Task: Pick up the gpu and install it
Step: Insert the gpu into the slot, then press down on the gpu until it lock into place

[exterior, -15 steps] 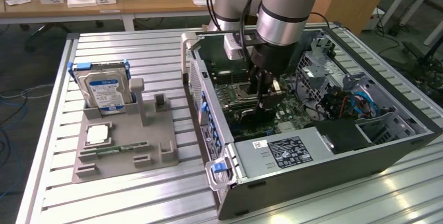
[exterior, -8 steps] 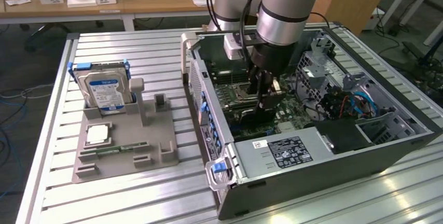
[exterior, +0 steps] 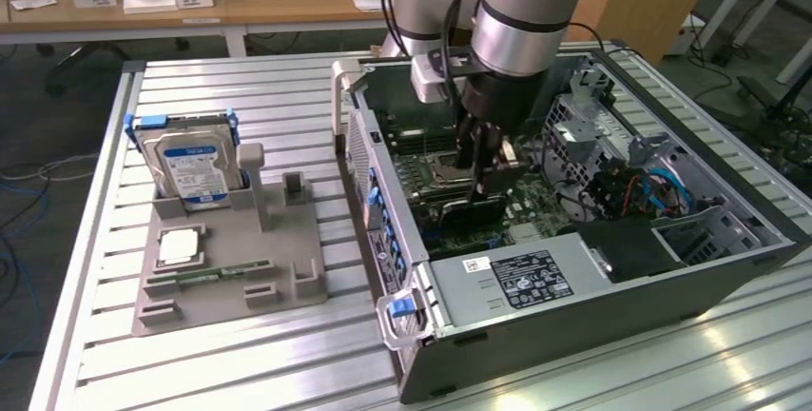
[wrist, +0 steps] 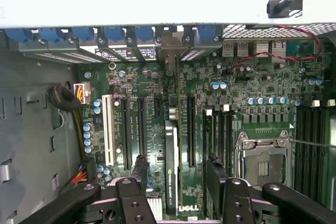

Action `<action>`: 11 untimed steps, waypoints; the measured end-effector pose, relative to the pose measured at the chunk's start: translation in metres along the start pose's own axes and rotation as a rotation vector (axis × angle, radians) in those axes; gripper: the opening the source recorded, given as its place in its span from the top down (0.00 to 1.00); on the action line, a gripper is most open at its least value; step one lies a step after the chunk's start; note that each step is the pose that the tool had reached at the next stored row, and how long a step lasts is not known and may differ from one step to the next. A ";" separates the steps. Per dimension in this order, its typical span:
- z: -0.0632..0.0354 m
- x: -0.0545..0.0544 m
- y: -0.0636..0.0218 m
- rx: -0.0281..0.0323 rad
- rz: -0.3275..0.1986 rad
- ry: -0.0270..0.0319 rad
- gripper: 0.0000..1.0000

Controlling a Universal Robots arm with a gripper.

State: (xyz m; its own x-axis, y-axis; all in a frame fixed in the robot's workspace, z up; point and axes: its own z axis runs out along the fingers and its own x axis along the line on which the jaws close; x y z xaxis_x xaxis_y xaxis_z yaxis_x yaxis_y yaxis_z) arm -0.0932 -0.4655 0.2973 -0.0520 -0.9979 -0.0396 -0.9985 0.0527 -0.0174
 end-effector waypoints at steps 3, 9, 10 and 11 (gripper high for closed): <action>-0.0036 0.000 -0.0001 0.0001 0.000 -0.0003 0.42; -0.0038 0.000 0.0000 0.0000 0.000 -0.0003 0.42; -0.0038 0.000 -0.0001 0.0001 0.000 -0.0003 0.42; -0.0038 0.000 -0.0001 0.0001 0.000 -0.0003 0.42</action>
State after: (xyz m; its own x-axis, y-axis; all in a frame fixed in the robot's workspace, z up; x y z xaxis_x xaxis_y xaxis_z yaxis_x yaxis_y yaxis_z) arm -0.0932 -0.4655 0.3011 -0.0520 -0.9978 -0.0399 -0.9985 0.0527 -0.0174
